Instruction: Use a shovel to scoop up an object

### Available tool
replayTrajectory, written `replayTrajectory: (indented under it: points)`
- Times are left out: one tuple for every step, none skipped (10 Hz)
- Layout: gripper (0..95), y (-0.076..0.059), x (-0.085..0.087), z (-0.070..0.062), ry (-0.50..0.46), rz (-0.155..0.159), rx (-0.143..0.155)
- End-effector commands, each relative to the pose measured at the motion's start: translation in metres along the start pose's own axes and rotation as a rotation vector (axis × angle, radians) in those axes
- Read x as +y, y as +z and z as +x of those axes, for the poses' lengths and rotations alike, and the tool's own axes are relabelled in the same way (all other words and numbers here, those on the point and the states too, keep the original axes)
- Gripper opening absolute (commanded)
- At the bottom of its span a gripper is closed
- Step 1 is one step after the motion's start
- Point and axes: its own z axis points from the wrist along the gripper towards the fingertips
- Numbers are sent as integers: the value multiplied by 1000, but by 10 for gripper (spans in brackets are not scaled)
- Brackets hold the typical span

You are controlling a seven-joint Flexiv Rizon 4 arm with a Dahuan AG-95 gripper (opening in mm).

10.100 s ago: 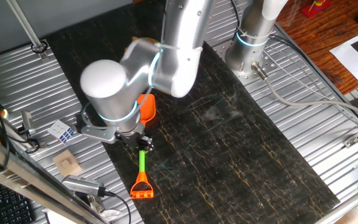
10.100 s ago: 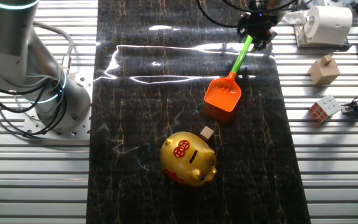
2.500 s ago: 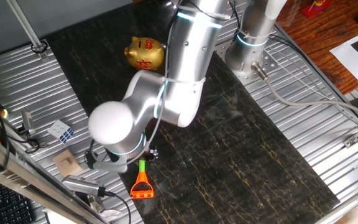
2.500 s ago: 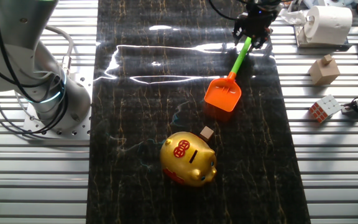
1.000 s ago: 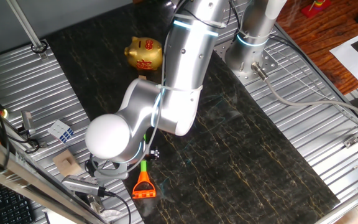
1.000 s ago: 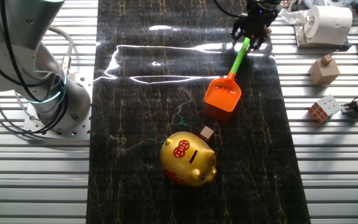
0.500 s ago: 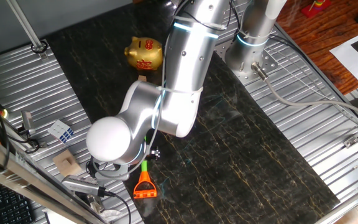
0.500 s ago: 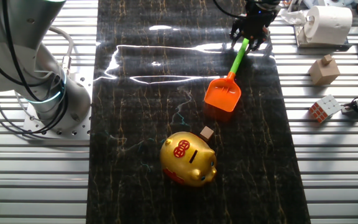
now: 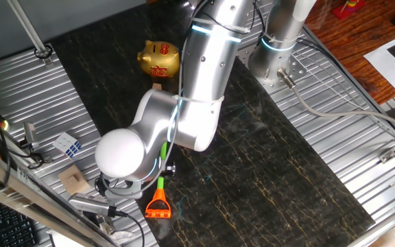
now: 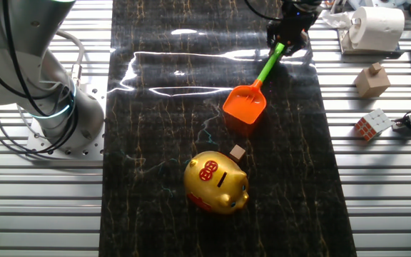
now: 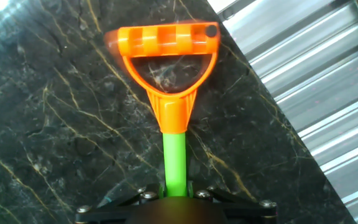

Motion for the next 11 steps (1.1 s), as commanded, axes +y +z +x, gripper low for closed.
replayTrajectory:
  points:
    - [0,-5,2,4,1,9,-8]
    - [0,-9,1,9,-3,22,-25]
    - [0,-12,0,12,2,37,-42]
    - [0,-16,-2,19,2,61,-78]
    - [0,-17,-3,22,-2,61,-99]
    - [0,-22,-6,31,-3,79,-142]
    - [0,-26,-8,37,-2,86,-175]
    - [0,-34,-13,43,-11,87,-217]
    - [0,-38,-15,45,-12,96,-225]
    - [0,-47,-21,46,-13,103,-238]
    - [0,-50,-23,46,-14,108,-241]
